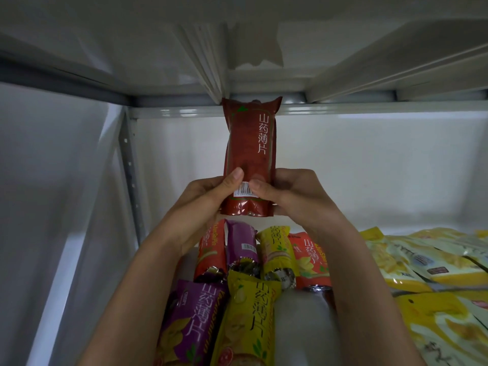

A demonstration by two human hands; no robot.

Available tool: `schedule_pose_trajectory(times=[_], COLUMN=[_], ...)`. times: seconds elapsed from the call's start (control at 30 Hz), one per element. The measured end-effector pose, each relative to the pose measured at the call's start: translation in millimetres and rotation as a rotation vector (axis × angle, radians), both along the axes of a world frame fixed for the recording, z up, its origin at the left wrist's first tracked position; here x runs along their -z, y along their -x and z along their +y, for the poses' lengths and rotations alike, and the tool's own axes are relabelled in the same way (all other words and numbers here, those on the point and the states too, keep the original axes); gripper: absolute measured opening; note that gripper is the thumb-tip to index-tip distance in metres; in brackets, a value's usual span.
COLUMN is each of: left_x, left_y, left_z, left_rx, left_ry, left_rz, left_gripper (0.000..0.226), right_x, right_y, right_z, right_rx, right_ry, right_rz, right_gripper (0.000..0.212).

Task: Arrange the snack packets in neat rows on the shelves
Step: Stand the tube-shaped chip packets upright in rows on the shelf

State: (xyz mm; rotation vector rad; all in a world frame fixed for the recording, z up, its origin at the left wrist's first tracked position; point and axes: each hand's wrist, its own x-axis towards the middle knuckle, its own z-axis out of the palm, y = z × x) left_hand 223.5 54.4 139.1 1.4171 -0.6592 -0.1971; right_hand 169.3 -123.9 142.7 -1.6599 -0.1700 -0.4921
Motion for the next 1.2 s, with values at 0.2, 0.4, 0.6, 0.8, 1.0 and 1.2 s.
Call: schedule_pose_trajectory(times=[0.2, 0.4, 0.6, 0.8, 1.0, 1.2], left_x=[8, 8, 8, 12, 8, 16], left_y=[-12, -12, -12, -18, -9, -22], left_z=[11, 9, 5, -3, -3, 2], left_rx=[0.06, -0.026, -0.122, -0.351, -0.156, 0.008], left_ry=[-0.118, -0.164, -0.169, -0.352, -0.107, -0.157], left_rz=[-0.086, -0.141, -0.172, -0.427, -0.27, -0.056], left_gripper=[0.054, 0.047, 0.038, 0.056, 0.023, 0.063], right_x=[2, 3, 3, 4, 3, -2], right_y=[-4, -4, -9, -15, -13, -12], right_z=[2, 0, 2, 7, 0, -10], right_rx=[-0.048, -0.008, 0.027, 0.136, 0.202, -0.062], right_ry=[0.013, -0.007, -0.028, -0.044, -0.138, -0.486], right_rz=[0.04, 0.02, 0.058, 0.056, -0.012, -0.006], right_gripper=[0.031, 0.027, 0.035, 0.075, 0.052, 0.087])
